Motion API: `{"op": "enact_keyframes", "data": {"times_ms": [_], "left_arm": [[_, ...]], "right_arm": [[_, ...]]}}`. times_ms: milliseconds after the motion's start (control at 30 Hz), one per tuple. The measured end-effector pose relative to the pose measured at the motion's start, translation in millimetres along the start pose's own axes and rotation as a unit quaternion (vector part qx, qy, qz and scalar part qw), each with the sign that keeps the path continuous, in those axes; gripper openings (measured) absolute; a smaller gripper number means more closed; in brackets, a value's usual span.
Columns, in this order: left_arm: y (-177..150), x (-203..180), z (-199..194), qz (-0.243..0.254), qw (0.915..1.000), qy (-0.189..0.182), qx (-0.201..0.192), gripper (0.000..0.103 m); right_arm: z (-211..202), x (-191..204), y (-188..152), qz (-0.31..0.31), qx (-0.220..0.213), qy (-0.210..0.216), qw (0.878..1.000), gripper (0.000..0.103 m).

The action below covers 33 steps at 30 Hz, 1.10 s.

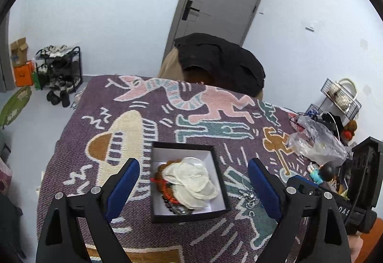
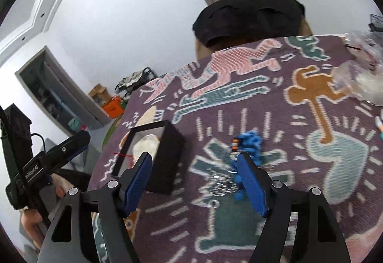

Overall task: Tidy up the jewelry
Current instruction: 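Move left tool to the blue beaded charm while right tool moves to the silver chains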

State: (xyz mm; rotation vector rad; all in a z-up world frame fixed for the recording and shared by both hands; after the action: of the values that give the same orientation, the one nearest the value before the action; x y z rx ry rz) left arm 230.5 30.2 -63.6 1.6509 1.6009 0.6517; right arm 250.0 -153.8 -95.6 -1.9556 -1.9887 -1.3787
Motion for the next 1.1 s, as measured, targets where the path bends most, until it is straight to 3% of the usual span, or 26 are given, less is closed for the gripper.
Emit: {"op": "enact_keyframes", "data": {"times_ms": [167,500,733,800,967,1100], "left_arm": [[0,-26,7,0.023,0.9996,-0.013,0.005,0.092],[-2,-75,23,0.069,0.9969,-0.031,0.020,0.092],[-7,-97,44,0.099,0.9940,-0.022,0.040,0.092],[-9,-103,50,0.102,0.9934,-0.029,0.044,0.087],[-15,-118,71,0.110,0.9904,-0.039,0.074,0.060],[-21,-127,92,0.104,0.9881,-0.051,0.101,0.049]], "right_arm": [[-18,-23,5,0.016,-0.015,-0.009,1.000,0.074],[-43,-53,9,0.023,-0.045,-0.026,0.998,0.098],[-47,-95,12,0.076,-0.053,-0.038,0.995,0.099],[-48,-105,13,0.088,-0.056,-0.039,0.994,0.099],[-54,-121,13,0.102,-0.067,-0.036,0.992,0.099],[-58,-126,12,0.102,-0.073,-0.035,0.991,0.099]]}}
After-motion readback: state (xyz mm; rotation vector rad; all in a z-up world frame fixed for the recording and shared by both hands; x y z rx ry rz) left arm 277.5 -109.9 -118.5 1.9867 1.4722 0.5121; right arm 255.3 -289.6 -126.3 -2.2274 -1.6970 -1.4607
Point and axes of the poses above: each gripper's, at about its wrist camera, not at the fingertips, and z roughly the way its jaws point, x to its left, y to its top, the point moved 10 cm from there along z, roughly the way its jaws point, and after that the axes turned 12 degrees about z, right-handed, at the moved point
